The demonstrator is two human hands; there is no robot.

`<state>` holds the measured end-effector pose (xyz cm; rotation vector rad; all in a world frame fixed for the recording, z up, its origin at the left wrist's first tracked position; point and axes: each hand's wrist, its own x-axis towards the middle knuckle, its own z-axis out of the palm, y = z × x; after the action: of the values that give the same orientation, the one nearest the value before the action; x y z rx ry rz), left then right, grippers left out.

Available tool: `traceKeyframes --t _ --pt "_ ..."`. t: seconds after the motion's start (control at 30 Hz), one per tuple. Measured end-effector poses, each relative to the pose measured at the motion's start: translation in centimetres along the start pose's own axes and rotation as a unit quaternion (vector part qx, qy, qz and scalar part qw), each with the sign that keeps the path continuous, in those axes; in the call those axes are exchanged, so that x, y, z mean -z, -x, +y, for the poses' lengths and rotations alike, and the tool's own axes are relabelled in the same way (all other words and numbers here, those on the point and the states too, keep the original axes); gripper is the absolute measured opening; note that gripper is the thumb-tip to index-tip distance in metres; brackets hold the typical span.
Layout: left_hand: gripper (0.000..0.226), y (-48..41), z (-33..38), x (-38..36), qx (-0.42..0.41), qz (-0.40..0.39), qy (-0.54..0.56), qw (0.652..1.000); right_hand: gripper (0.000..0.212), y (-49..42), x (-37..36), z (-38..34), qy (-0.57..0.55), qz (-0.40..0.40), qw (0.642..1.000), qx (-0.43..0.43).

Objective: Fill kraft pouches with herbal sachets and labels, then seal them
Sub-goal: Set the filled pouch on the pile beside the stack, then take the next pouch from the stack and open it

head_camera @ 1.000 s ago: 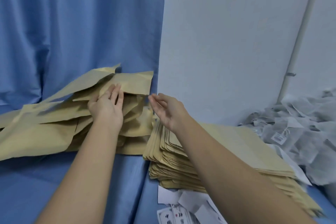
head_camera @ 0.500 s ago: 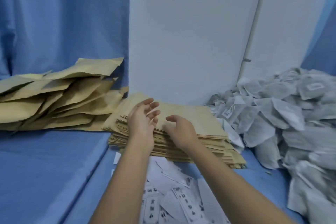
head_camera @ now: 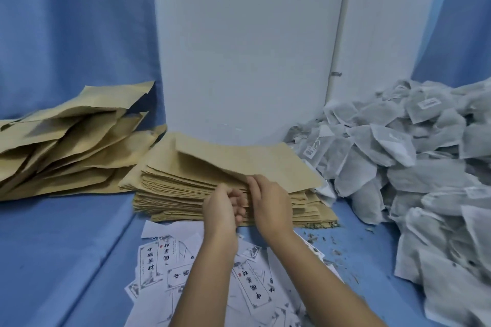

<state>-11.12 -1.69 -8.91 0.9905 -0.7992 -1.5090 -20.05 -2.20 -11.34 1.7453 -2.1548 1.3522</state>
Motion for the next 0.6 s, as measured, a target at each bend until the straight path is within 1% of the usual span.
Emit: traceKeyframes --t 0.07,0.17,0.23,0.3,0.33,0.37,0.43,0.47,0.5,0.57,0.6 --pt "0.023 -0.3 0.2 0.5 0.003 0.027 0.029 0.999 0.028 0.0 0.1 0.0 -0.027 0.014 0.999 -0.008" --pt "0.031 -0.6 1.6 1.1 -0.002 0.039 0.121 0.992 0.039 0.6 0.4 0.2 -0.05 0.021 0.998 0.012" --pt "0.035 -0.7 2.4 1.8 -0.012 0.037 0.169 0.985 0.041 0.9 0.6 0.6 -0.077 0.054 0.996 0.0" --pt "0.043 -0.7 3.1 2.5 -0.019 0.04 0.182 0.982 0.043 1.1 0.6 1.0 -0.086 0.09 0.992 -0.016" --pt "0.043 -0.7 3.4 2.9 -0.02 0.046 0.166 0.985 0.045 1.2 0.7 1.1 -0.084 0.105 0.991 -0.019" --pt "0.036 -0.7 3.6 3.1 -0.019 0.051 0.14 0.989 0.048 1.3 0.7 1.1 -0.083 0.112 0.99 -0.025" --pt "0.012 -0.9 3.8 3.4 -0.021 0.075 0.083 0.993 0.053 1.4 0.9 1.1 -0.081 0.098 0.991 -0.041" --pt "0.011 -0.8 3.9 3.4 -0.038 0.092 0.045 0.994 0.057 1.5 1.0 1.1 -0.084 0.084 0.992 -0.045" --pt "0.017 -0.9 3.9 3.3 -0.062 0.105 0.014 0.992 0.061 1.6 1.0 1.2 -0.096 0.07 0.992 -0.048" --pt "0.025 -0.8 3.6 3.0 -0.136 0.116 -0.018 0.984 0.064 1.7 1.1 1.2 -0.139 0.056 0.987 -0.054" --pt "0.031 -0.5 3.5 2.7 -0.176 0.12 -0.037 0.976 0.062 1.8 1.2 1.1 -0.155 0.055 0.985 -0.06"
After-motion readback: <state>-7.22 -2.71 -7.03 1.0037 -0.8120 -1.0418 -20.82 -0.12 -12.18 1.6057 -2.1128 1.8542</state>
